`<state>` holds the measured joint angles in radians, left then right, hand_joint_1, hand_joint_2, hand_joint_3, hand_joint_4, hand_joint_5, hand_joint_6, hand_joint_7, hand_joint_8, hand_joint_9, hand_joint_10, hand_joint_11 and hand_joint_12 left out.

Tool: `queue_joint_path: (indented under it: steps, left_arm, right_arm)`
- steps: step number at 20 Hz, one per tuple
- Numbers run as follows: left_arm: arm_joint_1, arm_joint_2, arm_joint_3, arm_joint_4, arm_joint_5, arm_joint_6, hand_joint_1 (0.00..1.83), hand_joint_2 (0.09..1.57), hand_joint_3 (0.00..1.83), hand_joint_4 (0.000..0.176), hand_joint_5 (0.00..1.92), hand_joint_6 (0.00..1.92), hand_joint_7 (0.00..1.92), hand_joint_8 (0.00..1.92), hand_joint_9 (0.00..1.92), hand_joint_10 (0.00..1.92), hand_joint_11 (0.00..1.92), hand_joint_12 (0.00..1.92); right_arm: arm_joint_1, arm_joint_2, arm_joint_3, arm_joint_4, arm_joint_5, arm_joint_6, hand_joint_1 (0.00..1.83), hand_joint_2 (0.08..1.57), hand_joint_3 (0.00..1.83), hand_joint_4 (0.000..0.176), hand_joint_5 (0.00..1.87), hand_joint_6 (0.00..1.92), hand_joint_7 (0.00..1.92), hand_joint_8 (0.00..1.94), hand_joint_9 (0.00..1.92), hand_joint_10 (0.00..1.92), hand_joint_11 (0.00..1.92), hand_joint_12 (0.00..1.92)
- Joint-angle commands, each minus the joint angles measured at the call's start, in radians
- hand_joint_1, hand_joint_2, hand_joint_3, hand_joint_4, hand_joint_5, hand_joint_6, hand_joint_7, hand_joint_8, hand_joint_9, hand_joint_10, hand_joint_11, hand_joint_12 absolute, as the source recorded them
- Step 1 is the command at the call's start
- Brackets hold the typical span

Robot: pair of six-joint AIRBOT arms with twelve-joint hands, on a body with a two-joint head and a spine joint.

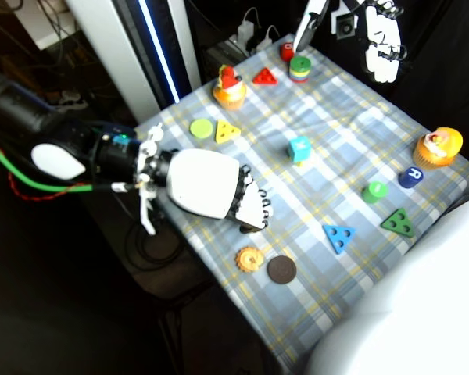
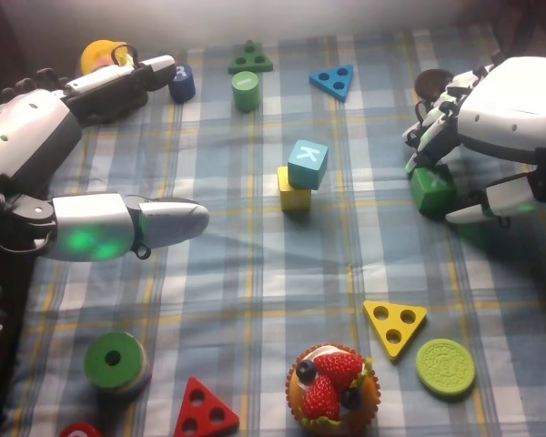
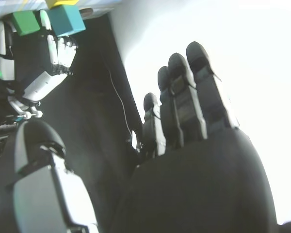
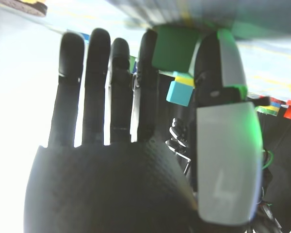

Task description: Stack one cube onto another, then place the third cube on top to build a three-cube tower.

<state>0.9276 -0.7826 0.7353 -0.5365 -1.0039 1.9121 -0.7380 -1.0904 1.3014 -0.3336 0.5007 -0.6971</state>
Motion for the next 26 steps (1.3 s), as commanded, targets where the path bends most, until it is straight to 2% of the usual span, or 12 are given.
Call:
queue_joint_path:
  steps: [1,5,11,13,14,15,16,17,18,21,24,26]
  left_arm:
    - [-0.005,-0.003,0.000,0.029,-0.108,-0.008,0.65,0.82,0.00,0.176,0.30,0.01,0.41,0.00,0.44,0.00,0.32,0.26]
    - [-0.003,-0.005,0.001,0.025,-0.106,-0.008,0.64,0.81,0.00,0.176,0.29,0.00,0.41,0.00,0.44,0.01,0.32,0.27]
    - [-0.003,-0.006,0.001,0.025,-0.105,-0.008,0.63,0.83,0.00,0.176,0.28,0.00,0.41,0.00,0.45,0.00,0.32,0.29]
    - [-0.002,-0.006,0.001,0.025,-0.105,-0.008,0.64,0.82,0.00,0.176,0.29,0.00,0.41,0.00,0.46,0.01,0.34,0.31]
    - [-0.002,-0.007,0.001,0.024,-0.105,-0.008,0.63,0.82,0.00,0.176,0.29,0.00,0.42,0.00,0.47,0.00,0.32,0.38]
    - [-0.002,-0.008,0.001,0.024,-0.105,-0.008,0.63,0.82,0.00,0.176,0.29,0.00,0.42,0.00,0.47,0.00,0.27,0.45]
    - [-0.002,-0.008,0.001,0.024,-0.105,-0.008,0.63,0.82,0.00,0.176,0.28,0.00,0.42,0.00,0.47,0.01,0.28,0.48]
    - [-0.002,-0.008,0.001,0.024,-0.105,-0.008,0.64,0.83,0.00,0.176,0.28,0.00,0.42,0.00,0.47,0.00,0.28,0.48]
    - [-0.002,-0.008,0.000,0.024,-0.105,-0.008,0.64,0.83,0.00,0.176,0.28,0.00,0.42,0.00,0.47,0.00,0.28,0.48]
    - [-0.002,-0.008,0.000,0.024,-0.104,-0.008,0.62,0.82,0.00,0.176,0.29,0.00,0.43,0.00,0.49,0.00,0.26,0.54]
    - [-0.001,-0.008,0.000,0.023,-0.102,-0.010,0.67,0.81,0.00,0.176,0.30,0.00,0.43,0.00,0.47,0.00,0.20,0.60]
    - [-0.001,-0.007,-0.001,0.023,-0.099,-0.010,0.63,0.82,0.00,0.176,0.29,0.00,0.42,0.00,0.47,0.00,0.19,0.65]
  right_arm:
    - [0.014,-0.006,0.004,0.011,0.076,-0.008,0.99,0.90,0.00,0.000,0.87,0.00,0.69,0.67,0.54,1.16,0.43,1.46]
    - [0.023,-0.017,0.008,0.011,0.076,-0.014,0.97,0.93,0.00,0.000,0.95,0.01,0.74,0.70,0.61,1.18,0.49,1.49]
    - [0.026,-0.020,0.010,0.011,0.074,-0.019,0.90,0.95,0.00,0.000,1.04,0.01,0.87,0.61,0.79,1.03,0.64,1.45]
    - [0.026,-0.020,0.010,0.011,0.073,-0.019,1.01,0.95,0.00,0.000,1.07,0.02,0.91,0.65,0.78,1.11,0.63,1.56]
    - [0.026,-0.020,0.010,0.011,0.073,-0.019,1.01,0.97,0.00,0.000,1.09,0.02,0.91,0.71,0.78,1.17,0.65,1.60]
    - [0.026,-0.020,0.009,0.011,0.073,-0.019,1.10,1.03,0.01,0.000,1.11,0.60,0.97,0.73,0.86,1.14,0.72,1.57]
    - [0.026,-0.020,0.009,0.011,0.073,-0.019,1.12,1.06,0.01,0.000,1.08,0.79,1.00,0.75,0.87,1.18,0.73,1.61]
    - [0.026,-0.020,0.010,0.011,0.073,-0.019,1.23,1.06,0.00,0.000,1.07,0.78,1.13,0.82,0.91,1.13,0.71,1.55]
    - [0.026,-0.020,0.010,0.011,0.072,-0.019,1.23,1.06,0.00,0.000,1.07,0.78,1.13,0.82,0.91,1.13,0.71,1.55]
    - [0.030,-0.019,0.011,0.010,0.071,-0.020,1.26,1.05,0.00,0.000,1.04,0.89,1.22,0.64,1.01,0.93,0.82,1.40]
    - [0.067,-0.007,0.003,-0.020,0.071,-0.020,1.25,1.06,0.00,0.001,1.02,0.98,1.20,0.61,1.06,0.90,0.89,1.35]
    - [0.102,-0.002,-0.007,-0.059,0.071,-0.019,1.27,1.04,0.00,0.000,1.05,0.99,1.32,0.33,1.14,0.74,0.95,1.19]
